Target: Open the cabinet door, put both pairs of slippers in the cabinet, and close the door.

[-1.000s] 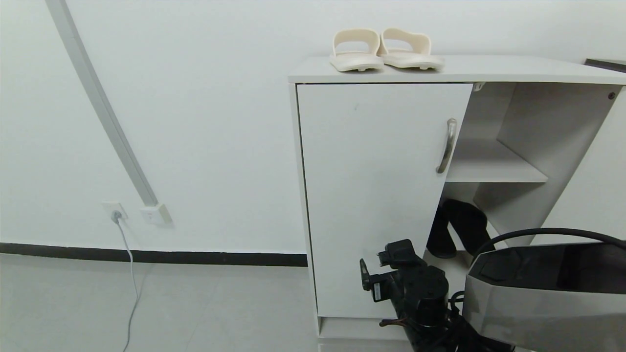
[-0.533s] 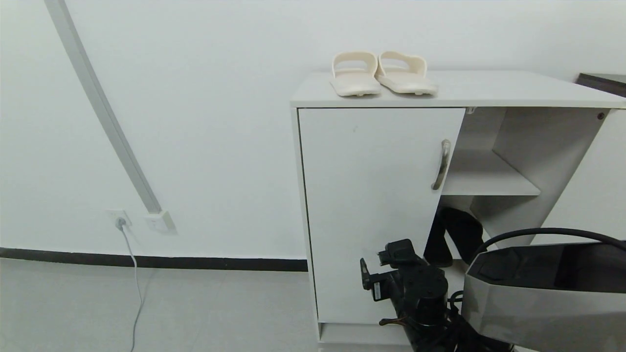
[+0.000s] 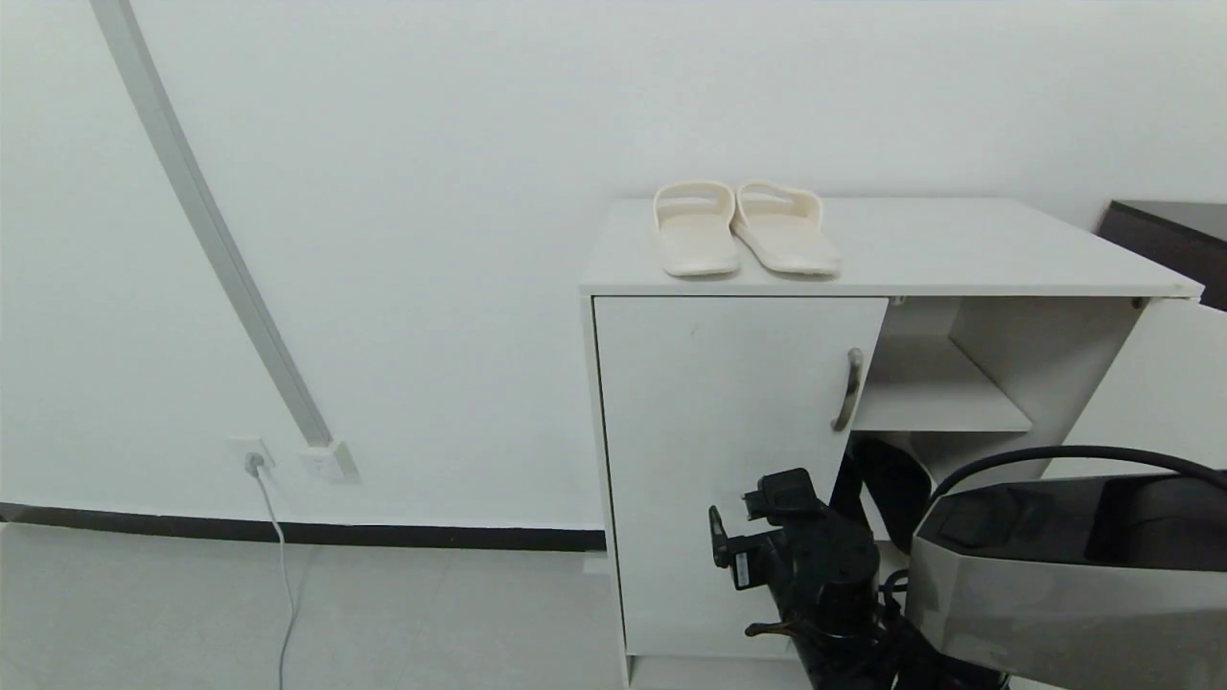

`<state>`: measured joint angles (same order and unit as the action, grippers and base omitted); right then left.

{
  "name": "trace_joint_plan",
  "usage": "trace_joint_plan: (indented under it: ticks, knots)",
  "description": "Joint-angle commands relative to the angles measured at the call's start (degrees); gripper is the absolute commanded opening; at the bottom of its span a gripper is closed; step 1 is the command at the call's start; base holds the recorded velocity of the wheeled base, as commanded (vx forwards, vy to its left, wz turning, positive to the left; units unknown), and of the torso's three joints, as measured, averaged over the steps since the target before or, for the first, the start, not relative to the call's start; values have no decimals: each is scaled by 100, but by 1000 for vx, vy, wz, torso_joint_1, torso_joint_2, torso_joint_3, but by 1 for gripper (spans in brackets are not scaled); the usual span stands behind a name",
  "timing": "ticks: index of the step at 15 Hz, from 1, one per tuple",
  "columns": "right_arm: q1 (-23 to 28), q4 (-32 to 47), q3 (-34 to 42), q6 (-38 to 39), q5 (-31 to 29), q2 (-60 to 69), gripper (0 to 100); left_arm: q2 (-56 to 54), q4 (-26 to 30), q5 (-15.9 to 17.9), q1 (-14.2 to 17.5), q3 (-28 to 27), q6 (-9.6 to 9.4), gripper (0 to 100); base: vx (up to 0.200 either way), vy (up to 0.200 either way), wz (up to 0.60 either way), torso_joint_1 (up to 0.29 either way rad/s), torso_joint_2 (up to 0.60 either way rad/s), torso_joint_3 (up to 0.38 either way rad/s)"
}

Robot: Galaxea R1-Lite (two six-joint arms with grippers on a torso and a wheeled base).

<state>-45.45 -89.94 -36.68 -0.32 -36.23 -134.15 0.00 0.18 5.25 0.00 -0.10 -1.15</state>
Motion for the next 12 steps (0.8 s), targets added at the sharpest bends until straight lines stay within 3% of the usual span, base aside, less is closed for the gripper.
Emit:
trace_joint_plan:
  ticks: [1,12]
  knots:
    - [-8,-6,3,-3,2,-15,100,9,-1,2,0,1,0,0,0,0,0,159,-476,-334]
    - [1,-6,21,5,2,-6,100,9,-1,2,0,1,0,0,0,0,0,192,-506,-318]
